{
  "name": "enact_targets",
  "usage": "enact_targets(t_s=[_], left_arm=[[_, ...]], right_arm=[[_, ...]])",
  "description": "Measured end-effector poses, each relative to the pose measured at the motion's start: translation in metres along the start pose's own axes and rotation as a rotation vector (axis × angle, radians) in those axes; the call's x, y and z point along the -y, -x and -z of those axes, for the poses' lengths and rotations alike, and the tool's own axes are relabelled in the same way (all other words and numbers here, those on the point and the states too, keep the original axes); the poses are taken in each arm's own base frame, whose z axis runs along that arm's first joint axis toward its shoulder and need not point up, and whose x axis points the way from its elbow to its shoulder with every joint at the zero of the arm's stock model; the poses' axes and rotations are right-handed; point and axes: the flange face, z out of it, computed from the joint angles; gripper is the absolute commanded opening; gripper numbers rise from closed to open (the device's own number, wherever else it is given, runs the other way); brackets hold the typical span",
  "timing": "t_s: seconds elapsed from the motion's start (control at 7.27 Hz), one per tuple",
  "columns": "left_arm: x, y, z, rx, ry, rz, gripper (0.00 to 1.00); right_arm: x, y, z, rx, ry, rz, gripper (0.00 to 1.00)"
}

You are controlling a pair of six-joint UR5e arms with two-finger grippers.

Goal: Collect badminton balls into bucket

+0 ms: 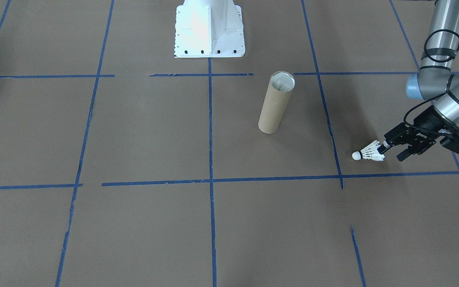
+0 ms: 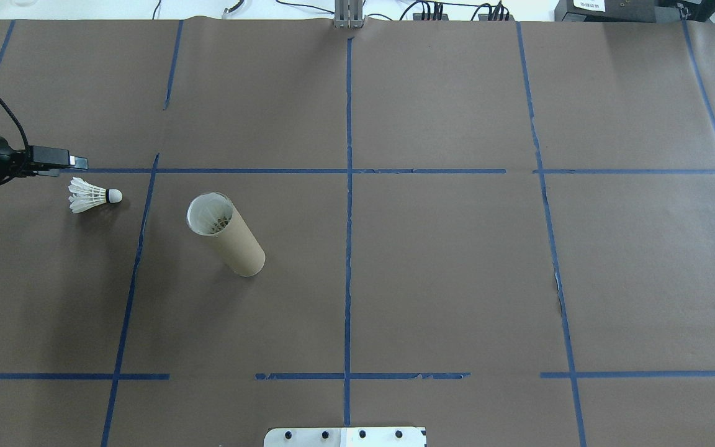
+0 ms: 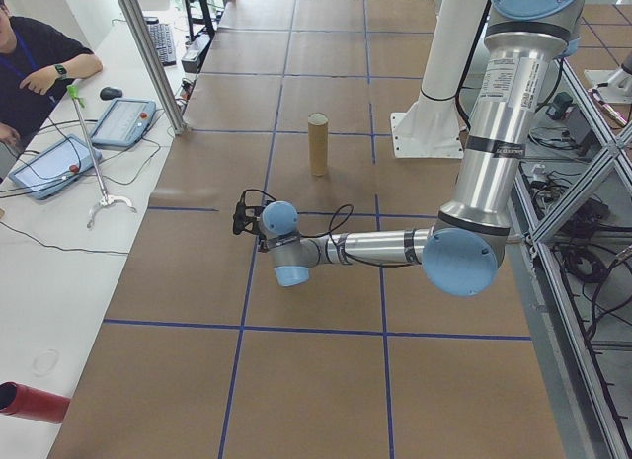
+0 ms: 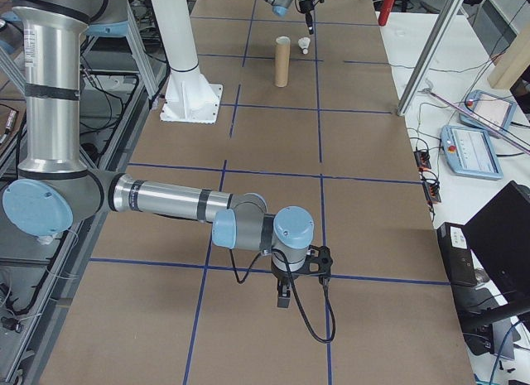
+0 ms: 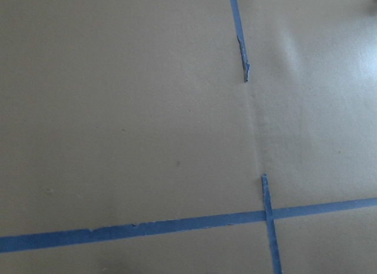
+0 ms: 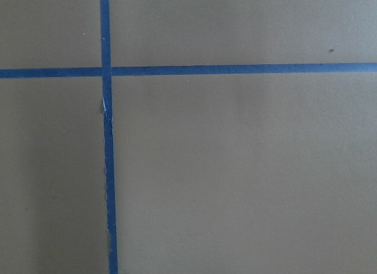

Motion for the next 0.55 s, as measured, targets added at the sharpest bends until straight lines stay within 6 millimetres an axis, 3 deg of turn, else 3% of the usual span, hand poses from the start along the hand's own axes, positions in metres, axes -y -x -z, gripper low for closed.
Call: enact_targets(t_s=[0.14,0.55], left_arm=[[-0.007,-0.006,-0.01,-0.013,-0.002,0.026,1.0],[-0.019,0.005,-0.016,-0.004,0.025,0.076,1.0]], right_arm=[[0.0,0.0,0.0,0.0,0.0,0.0,1.0],[0.0,0.0,0.0,0.001,0.0,0.0,1.0]])
